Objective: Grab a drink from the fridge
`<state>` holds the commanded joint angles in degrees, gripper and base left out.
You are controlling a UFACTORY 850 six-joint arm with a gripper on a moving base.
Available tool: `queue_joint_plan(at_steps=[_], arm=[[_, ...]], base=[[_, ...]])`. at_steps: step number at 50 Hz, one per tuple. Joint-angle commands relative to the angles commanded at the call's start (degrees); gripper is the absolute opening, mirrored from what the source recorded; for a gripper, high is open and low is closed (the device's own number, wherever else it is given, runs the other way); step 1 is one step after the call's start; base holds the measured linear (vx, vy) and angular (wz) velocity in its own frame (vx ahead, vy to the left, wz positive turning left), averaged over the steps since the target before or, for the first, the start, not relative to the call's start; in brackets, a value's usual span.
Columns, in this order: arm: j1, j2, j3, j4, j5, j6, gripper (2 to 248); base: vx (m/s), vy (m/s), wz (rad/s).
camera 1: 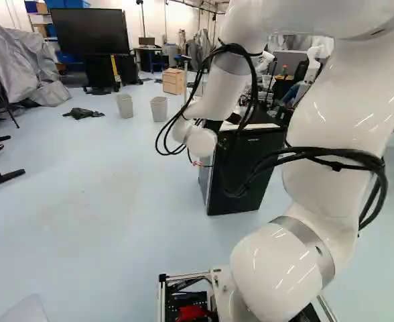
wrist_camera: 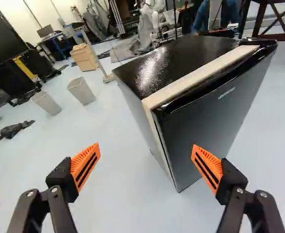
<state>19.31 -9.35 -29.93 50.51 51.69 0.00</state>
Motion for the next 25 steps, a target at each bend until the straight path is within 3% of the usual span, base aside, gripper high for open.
queue_joint_plan(at_steps=[25], arm=[[4.3, -4.4, -3.8, 12.6, 4.3, 0.0, 247]], base=[[0.000, 0.000, 0.000]])
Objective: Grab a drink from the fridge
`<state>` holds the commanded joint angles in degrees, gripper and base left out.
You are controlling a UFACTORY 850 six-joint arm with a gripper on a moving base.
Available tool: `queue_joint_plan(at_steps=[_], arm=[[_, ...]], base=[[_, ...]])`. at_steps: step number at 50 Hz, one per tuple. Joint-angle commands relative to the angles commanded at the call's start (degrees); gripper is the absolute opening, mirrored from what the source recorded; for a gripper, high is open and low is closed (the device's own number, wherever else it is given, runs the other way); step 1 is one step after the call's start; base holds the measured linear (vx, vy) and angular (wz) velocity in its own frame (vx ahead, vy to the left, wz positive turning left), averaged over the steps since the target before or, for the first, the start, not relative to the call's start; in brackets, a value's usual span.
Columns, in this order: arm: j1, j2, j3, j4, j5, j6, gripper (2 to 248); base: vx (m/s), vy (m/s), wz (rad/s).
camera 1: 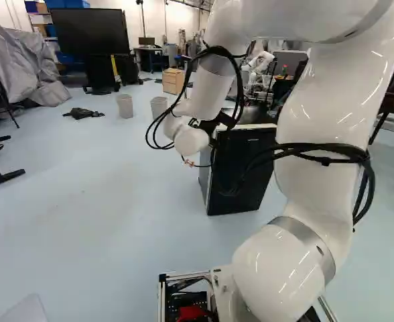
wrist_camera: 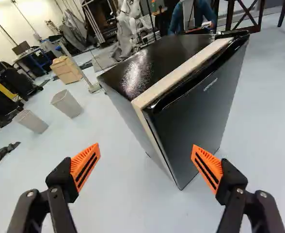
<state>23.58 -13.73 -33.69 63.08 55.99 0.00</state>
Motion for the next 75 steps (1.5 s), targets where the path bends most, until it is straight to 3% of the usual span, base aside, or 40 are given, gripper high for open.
queue_joint_plan(at_steps=[30, 47, 75], arm=[[4.6, -9.1, -5.5, 9.0, 10.6, 0.0, 247], [4.9, -12.7, -6.5, 11.8, 16.3, 0.0, 247], [4.1, -19.1, -9.3, 11.9, 16.8, 0.0, 247]], base=[[0.000, 0.000, 0.000], [0.000, 0.000, 0.000], [0.000, 0.000, 0.000]])
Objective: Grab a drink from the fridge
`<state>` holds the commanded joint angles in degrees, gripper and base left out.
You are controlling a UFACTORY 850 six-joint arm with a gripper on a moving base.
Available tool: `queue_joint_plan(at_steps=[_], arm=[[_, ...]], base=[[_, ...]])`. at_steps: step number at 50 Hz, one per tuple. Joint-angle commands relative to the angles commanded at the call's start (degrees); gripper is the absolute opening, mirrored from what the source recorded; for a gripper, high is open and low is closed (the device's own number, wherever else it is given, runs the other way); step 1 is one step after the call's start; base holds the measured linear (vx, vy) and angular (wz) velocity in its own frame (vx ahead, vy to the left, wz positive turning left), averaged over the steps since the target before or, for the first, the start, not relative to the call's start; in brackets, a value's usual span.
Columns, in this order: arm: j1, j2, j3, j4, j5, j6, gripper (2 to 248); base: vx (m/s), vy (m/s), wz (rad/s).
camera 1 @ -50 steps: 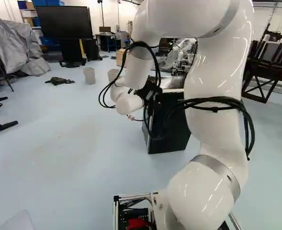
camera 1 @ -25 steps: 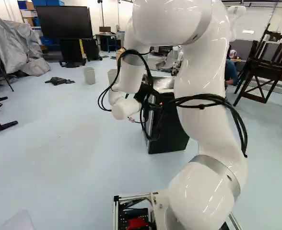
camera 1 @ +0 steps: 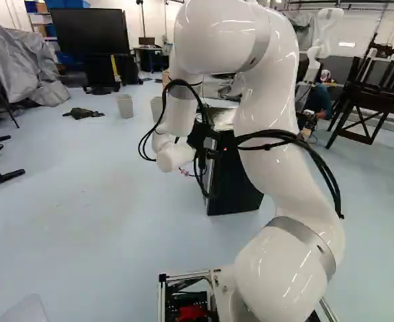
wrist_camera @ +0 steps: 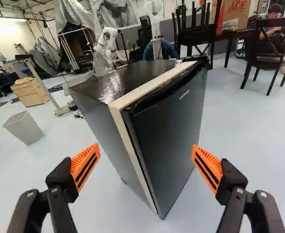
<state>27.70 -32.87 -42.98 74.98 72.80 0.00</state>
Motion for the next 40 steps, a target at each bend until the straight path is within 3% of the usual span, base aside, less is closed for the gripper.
queue_joint_plan(at_steps=[19, 40], arm=[[-1.3, -5.2, -3.7, 0.0, 1.4, 0.0, 247], [-3.5, -7.3, -6.8, 0.0, 3.6, 0.0, 247]], base=[[0.000, 0.000, 0.000], [0.000, 0.000, 0.000]])
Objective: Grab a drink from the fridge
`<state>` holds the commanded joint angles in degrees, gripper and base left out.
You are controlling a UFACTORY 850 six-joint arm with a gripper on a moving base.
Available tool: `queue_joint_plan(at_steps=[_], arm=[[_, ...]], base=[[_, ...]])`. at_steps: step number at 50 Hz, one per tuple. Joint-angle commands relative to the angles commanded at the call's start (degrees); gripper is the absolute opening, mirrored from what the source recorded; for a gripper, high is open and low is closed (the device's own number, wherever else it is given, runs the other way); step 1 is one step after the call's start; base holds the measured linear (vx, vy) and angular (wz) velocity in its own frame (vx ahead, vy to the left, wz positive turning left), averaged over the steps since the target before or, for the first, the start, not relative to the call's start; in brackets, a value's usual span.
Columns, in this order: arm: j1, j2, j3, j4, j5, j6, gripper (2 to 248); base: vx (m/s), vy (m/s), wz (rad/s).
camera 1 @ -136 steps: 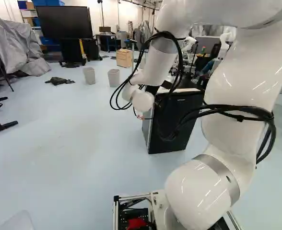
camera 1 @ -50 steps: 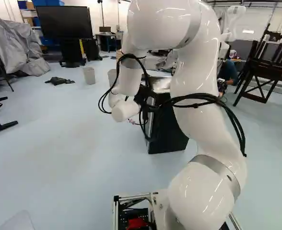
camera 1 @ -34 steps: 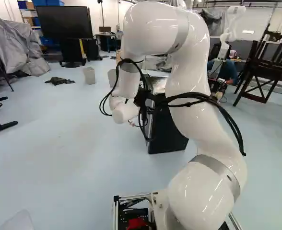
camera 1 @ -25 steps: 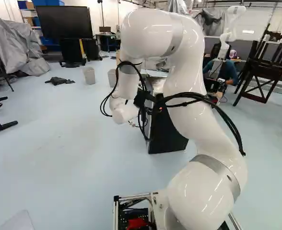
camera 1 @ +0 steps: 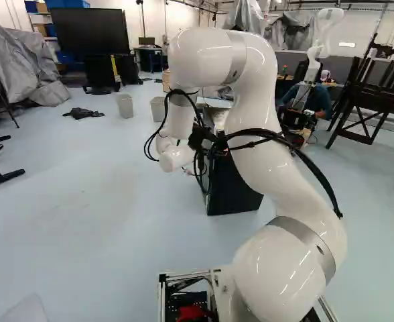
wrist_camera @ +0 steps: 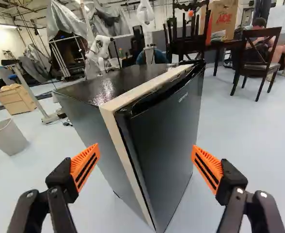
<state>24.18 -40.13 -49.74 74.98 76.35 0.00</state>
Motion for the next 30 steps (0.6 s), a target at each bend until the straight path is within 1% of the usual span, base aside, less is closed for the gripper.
queue_joint_plan(at_steps=[15, 30], arm=[[-1.6, -1.1, -1.9, 0.0, 0.0, 0.0, 247], [-3.0, -1.4, -2.5, 0.0, 0.0, 0.0, 247]], base=[[0.000, 0.000, 0.000], [0.000, 0.000, 0.000]])
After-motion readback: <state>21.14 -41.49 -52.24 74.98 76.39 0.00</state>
